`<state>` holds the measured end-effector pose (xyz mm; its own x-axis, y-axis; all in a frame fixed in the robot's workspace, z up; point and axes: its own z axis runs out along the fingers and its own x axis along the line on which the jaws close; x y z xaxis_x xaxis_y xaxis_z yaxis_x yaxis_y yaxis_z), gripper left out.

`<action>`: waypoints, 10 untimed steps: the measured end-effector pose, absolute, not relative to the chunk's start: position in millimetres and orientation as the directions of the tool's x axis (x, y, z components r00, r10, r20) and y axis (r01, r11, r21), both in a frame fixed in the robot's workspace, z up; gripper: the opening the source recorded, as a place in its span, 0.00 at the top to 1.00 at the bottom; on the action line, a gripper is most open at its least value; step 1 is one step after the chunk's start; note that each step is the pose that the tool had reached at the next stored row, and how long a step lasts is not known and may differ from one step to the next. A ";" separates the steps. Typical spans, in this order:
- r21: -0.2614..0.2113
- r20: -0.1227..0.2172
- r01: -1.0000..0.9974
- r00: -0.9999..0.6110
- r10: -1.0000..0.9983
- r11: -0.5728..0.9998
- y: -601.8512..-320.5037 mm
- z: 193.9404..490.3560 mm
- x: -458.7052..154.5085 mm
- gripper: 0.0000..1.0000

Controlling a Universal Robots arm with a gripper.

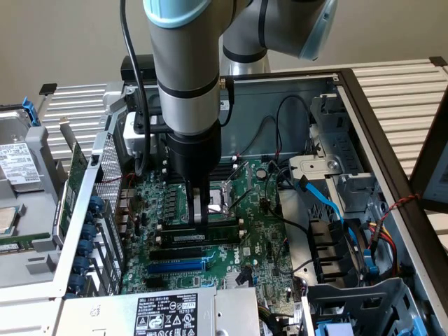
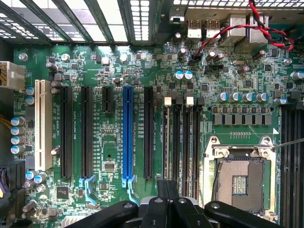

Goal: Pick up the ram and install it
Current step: 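Press down the ram until it locks into place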

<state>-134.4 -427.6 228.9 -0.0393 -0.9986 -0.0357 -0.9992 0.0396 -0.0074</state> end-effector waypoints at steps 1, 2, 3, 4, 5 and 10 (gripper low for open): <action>-0.007 -0.036 -0.999 -0.039 -0.999 0.040 -427.6 228.9 -134.4 0.90; -0.007 -0.036 -0.999 -0.039 -0.999 0.040 -427.6 228.9 -134.4 0.90; -0.007 -0.036 -0.999 -0.039 -0.999 0.040 -427.6 228.8 -134.4 0.90; -0.007 -0.036 -0.999 -0.039 -0.999 0.040 -427.6 228.8 -134.4 0.90; -0.007 -0.036 -0.999 -0.039 -0.999 0.040 -427.7 228.7 -134.4 0.90; -0.007 -0.038 -0.999 -0.039 -0.999 0.040 -427.6 228.2 -134.4 0.90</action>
